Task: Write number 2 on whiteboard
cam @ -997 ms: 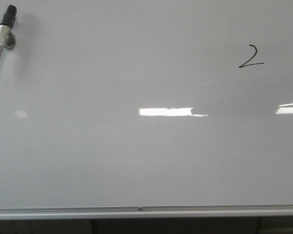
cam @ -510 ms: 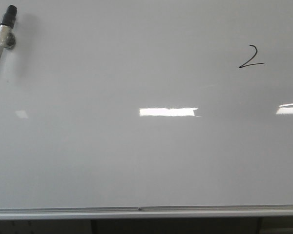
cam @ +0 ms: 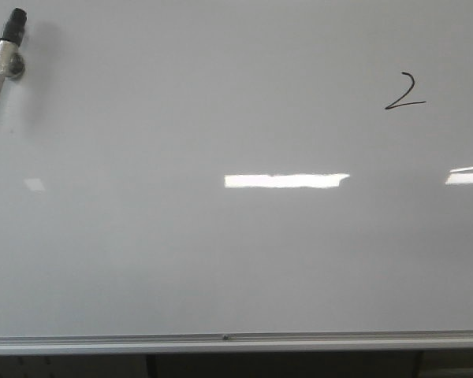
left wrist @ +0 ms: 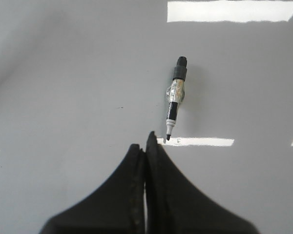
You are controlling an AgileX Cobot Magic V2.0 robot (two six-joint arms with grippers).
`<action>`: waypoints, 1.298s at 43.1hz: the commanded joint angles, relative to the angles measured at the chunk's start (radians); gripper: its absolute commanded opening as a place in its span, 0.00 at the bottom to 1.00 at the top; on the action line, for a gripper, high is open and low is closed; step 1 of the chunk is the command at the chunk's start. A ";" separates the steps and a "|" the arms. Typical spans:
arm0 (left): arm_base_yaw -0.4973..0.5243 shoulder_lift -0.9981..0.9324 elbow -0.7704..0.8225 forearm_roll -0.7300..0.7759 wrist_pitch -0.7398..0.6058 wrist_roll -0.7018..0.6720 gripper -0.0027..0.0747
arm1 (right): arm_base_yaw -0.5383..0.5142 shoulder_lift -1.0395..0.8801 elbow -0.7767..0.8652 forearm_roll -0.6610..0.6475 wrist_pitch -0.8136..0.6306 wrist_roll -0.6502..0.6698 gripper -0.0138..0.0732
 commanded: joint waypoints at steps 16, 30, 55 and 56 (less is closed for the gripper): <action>0.000 -0.027 0.035 -0.009 -0.075 0.000 0.01 | 0.007 -0.021 0.066 -0.009 -0.187 -0.004 0.08; 0.000 -0.027 0.035 -0.009 -0.075 0.000 0.01 | 0.007 -0.021 0.069 -0.009 -0.239 -0.004 0.08; 0.000 -0.027 0.035 -0.009 -0.075 0.000 0.01 | 0.045 -0.021 0.069 -0.009 -0.241 -0.004 0.08; 0.000 -0.027 0.035 -0.009 -0.075 0.000 0.01 | 0.045 -0.021 0.069 -0.009 -0.241 -0.004 0.08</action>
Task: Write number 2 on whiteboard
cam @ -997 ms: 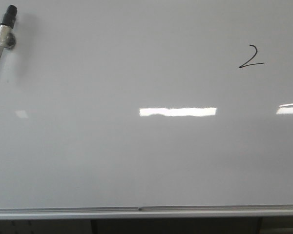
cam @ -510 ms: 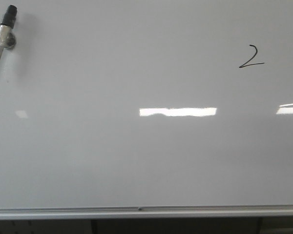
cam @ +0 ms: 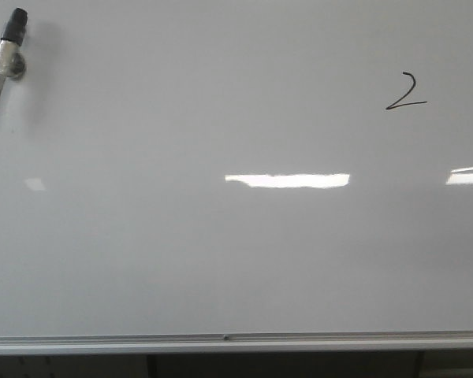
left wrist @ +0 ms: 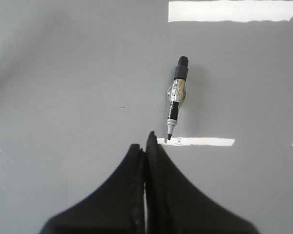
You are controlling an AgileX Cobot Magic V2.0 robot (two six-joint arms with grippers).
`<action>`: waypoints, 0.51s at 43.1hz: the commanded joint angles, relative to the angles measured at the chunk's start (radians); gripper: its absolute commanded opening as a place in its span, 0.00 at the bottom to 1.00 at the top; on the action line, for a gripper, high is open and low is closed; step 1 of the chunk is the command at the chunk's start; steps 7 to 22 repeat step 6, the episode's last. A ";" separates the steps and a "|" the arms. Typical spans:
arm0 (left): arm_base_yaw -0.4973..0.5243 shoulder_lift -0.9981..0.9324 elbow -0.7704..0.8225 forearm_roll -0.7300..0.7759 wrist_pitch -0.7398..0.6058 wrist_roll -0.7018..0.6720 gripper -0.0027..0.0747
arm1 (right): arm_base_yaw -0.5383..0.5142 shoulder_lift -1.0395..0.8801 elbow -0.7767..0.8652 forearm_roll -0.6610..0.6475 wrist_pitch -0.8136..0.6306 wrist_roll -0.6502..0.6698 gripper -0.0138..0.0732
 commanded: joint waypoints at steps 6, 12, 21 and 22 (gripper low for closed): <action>0.000 -0.027 0.035 -0.009 -0.075 0.000 0.01 | -0.001 -0.018 -0.003 -0.009 -0.088 -0.004 0.08; 0.000 -0.027 0.035 -0.009 -0.075 0.000 0.01 | -0.001 -0.018 -0.003 -0.009 -0.088 -0.004 0.08; 0.000 -0.027 0.035 -0.009 -0.075 0.000 0.01 | -0.001 -0.018 -0.003 -0.009 -0.088 -0.004 0.08; 0.000 -0.027 0.035 -0.009 -0.075 0.000 0.01 | -0.001 -0.018 -0.003 -0.009 -0.088 -0.004 0.08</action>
